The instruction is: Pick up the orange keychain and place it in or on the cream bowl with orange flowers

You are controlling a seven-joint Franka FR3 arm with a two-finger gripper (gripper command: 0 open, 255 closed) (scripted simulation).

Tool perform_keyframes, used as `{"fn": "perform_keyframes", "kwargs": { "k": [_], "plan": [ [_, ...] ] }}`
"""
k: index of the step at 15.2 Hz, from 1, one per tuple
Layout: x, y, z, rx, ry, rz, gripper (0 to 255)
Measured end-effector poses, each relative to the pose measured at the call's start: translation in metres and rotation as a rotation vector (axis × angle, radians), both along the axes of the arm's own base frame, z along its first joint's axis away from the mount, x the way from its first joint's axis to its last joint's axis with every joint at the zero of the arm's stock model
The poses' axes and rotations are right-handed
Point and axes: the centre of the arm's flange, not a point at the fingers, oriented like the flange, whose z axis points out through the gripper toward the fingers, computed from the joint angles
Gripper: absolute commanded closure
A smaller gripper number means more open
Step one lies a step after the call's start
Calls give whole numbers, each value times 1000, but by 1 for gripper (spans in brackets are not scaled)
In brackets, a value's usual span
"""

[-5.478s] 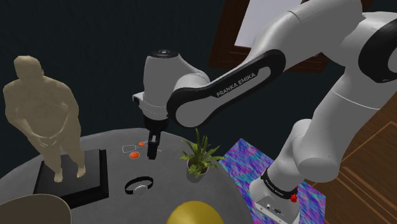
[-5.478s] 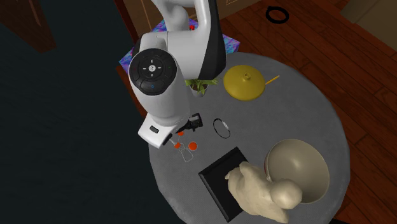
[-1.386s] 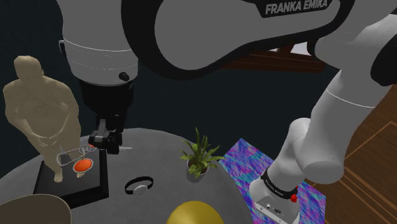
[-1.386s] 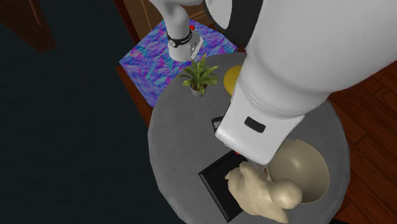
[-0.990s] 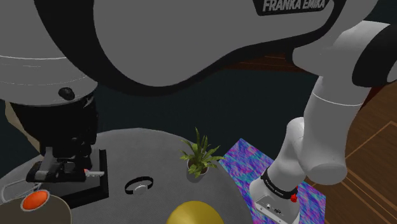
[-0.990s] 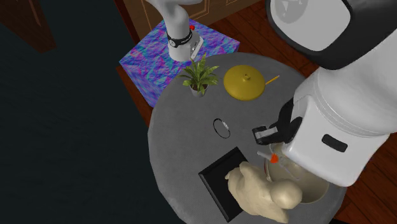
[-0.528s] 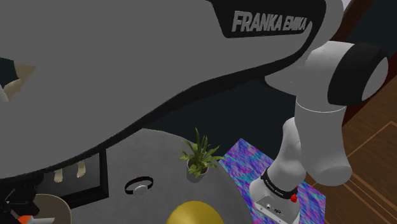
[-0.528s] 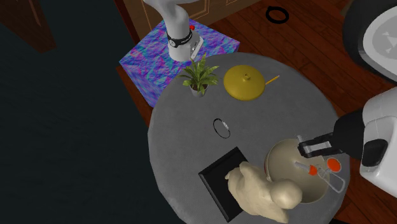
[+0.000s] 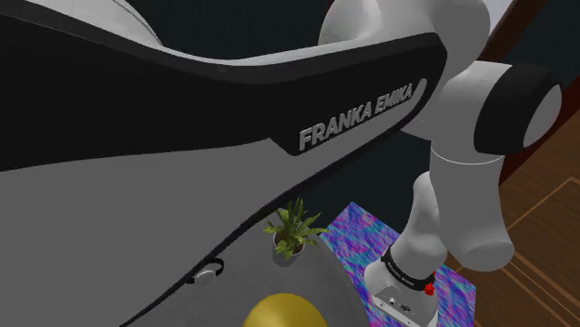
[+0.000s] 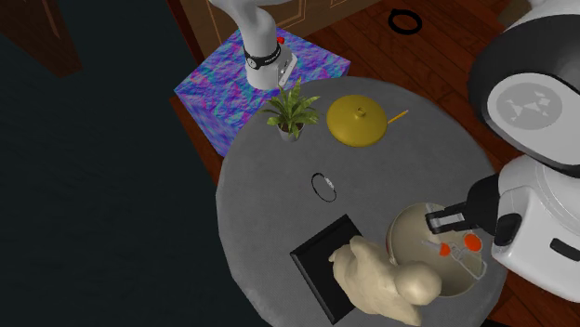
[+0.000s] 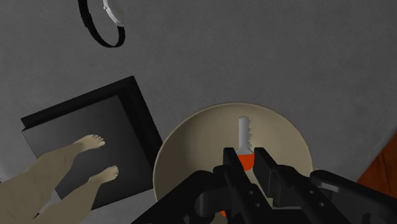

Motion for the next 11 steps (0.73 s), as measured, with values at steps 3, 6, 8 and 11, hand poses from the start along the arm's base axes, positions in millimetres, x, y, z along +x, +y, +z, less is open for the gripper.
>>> {"fn": "perform_keyframes", "kwargs": {
  "k": [3, 6, 8, 11],
  "plan": [
    [0, -1, -15, 0, 0, 0, 255],
    [1, 0, -29, 0, 0, 0, 255],
    [0, 0, -33, 1, -1, 0, 255],
    [0, 0, -33, 3, -2, 0, 255]
  ]
}}
